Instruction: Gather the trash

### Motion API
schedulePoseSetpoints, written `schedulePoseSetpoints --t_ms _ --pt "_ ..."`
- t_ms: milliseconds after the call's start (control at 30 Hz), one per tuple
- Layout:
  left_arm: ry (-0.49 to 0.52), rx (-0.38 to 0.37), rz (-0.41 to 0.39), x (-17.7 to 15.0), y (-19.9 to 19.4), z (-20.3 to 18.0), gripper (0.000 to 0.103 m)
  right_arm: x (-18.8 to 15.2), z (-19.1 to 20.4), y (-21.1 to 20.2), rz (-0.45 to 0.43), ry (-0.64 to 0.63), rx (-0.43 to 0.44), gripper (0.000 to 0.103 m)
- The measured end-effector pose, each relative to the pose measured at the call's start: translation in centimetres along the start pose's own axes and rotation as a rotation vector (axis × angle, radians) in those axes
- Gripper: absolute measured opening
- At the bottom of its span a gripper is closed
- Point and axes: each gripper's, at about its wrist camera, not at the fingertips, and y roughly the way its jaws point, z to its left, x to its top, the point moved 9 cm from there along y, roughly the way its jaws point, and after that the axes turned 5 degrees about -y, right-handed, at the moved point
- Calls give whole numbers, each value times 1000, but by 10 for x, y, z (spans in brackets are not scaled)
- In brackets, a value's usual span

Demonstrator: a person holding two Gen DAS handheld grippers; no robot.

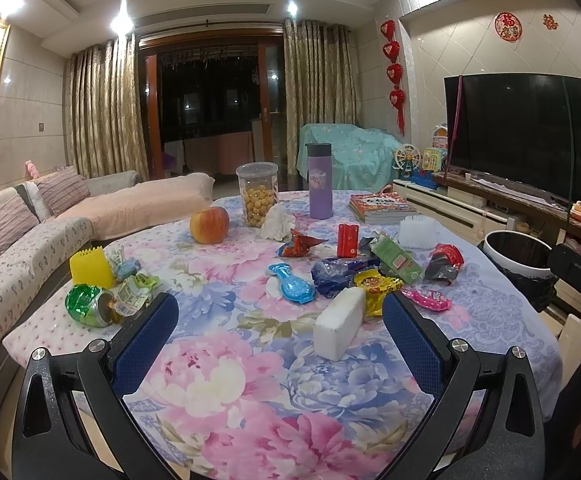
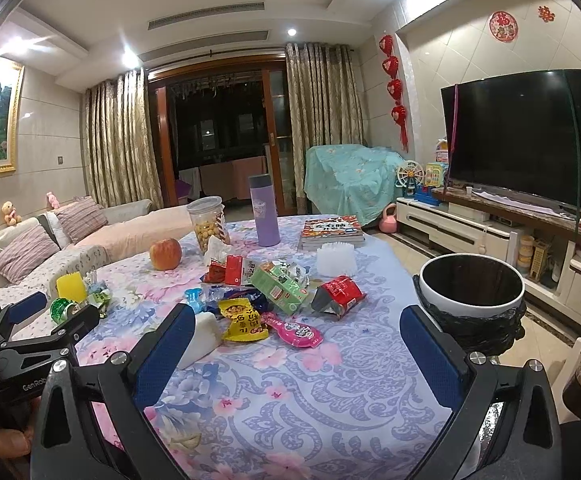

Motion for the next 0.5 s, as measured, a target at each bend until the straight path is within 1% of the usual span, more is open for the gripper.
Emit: schedulePoseSetpoints --t_ms 333,500 --pt "-3 0 5 -3 3 3 103 -1 1 0 3 0 1 103" --pt "-4 7 26 -8 11 7 103 -2 5 3 14 -7 22 103"
